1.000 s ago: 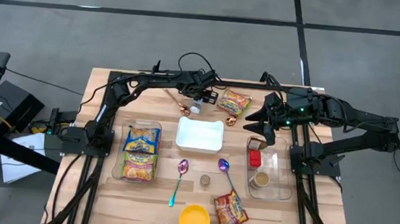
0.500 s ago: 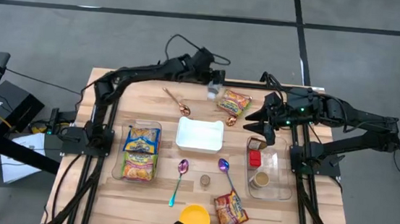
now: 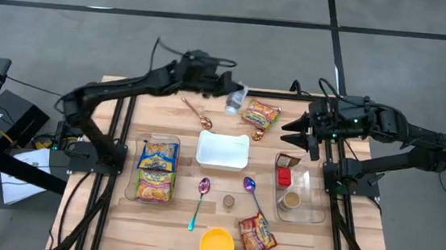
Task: Pick & Place Food Item
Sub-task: Put the white seasoning bottle into the right transparent bin
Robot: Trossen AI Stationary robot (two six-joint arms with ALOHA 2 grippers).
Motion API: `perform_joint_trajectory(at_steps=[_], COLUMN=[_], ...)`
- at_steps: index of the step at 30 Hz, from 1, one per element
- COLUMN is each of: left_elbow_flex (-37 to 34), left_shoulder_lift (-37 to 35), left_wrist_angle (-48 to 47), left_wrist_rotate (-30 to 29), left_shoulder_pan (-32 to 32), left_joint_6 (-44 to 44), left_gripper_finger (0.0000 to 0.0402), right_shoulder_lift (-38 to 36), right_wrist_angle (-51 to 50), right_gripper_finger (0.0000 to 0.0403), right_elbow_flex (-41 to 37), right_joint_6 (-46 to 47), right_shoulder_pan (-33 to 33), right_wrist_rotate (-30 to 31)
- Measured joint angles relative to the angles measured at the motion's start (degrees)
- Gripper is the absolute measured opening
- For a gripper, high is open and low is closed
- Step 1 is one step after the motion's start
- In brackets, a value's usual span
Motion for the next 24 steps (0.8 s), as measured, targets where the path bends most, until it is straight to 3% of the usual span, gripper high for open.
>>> perform_joint_trajectory(at_steps=[5,11,18,21,24], left_elbow_flex=[-11.66,-21.28,-25.2,-24.97,-23.23], left_shoulder_lift=[-9.26,-16.47,-16.16,-14.22,-12.36], left_wrist_angle=[2.74,3.61,15.13,20.38,21.78], left_wrist_rotate=[-4.63,-14.96,-31.55,-39.88,-44.3], left_shoulder_pan=[-5.8,-14.38,-22.41,-23.54,-23.61], left_joint_6=[-13.09,-27.22,-42.86,-45.94,-46.57], left_gripper_finger=[0.0191,0.0191,0.0191,0.0191,0.0191], right_shoulder_lift=[0.19,1.34,2.85,3.57,3.6], right_wrist_angle=[1.25,3.54,3.64,4.77,7.04], right_gripper_finger=[0.0202,0.0202,0.0202,0.0202,0.0202], right_elbow_flex=[0.0,0.09,-0.02,0.04,0.03], right_joint_6=[-3.02,-6.1,-11.71,-14.37,-16.04], right_shoulder_pan=[0.0,0.0,-0.11,0.13,0.15], right_wrist_rotate=[0.98,1.01,1.04,1.03,1.01])
